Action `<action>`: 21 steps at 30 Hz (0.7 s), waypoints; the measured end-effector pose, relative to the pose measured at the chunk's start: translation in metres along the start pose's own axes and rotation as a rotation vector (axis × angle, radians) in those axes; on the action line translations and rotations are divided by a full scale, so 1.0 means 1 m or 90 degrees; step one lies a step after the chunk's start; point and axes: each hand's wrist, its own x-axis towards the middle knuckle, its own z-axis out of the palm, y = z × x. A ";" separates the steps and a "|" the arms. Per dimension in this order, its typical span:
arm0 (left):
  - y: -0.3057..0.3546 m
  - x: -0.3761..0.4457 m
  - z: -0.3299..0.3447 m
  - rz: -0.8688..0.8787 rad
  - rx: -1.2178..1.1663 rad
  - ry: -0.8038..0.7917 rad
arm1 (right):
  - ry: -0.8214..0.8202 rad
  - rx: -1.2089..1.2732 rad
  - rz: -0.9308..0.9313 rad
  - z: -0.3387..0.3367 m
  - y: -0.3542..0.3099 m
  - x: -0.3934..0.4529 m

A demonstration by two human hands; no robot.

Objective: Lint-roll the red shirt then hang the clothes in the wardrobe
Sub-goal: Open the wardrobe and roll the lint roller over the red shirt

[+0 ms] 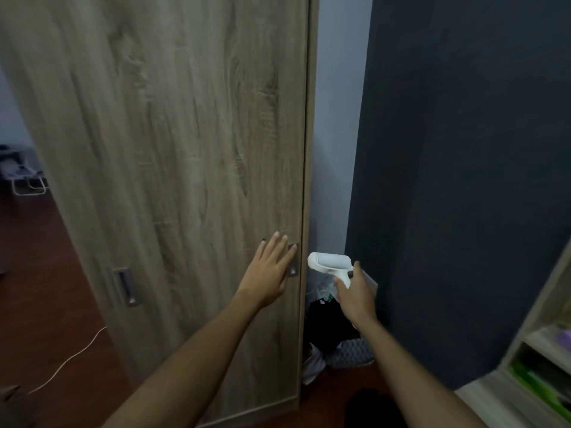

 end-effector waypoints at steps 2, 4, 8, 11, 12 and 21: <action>-0.012 -0.004 0.007 0.013 0.054 -0.010 | -0.006 0.007 0.005 0.013 -0.002 0.000; -0.025 -0.005 0.017 0.028 0.090 -0.020 | -0.004 -0.024 0.008 0.025 -0.001 0.004; -0.044 0.009 0.042 0.053 0.125 -0.042 | -0.010 -0.088 0.021 0.046 0.009 0.026; -0.052 0.028 0.066 0.101 0.152 -0.039 | -0.002 -0.110 0.017 0.060 0.022 0.047; -0.054 0.036 0.075 0.113 0.160 -0.037 | 0.006 -0.115 0.016 0.065 0.027 0.055; -0.065 0.097 0.156 0.185 0.200 -0.153 | -0.036 -0.268 0.088 0.116 0.081 0.113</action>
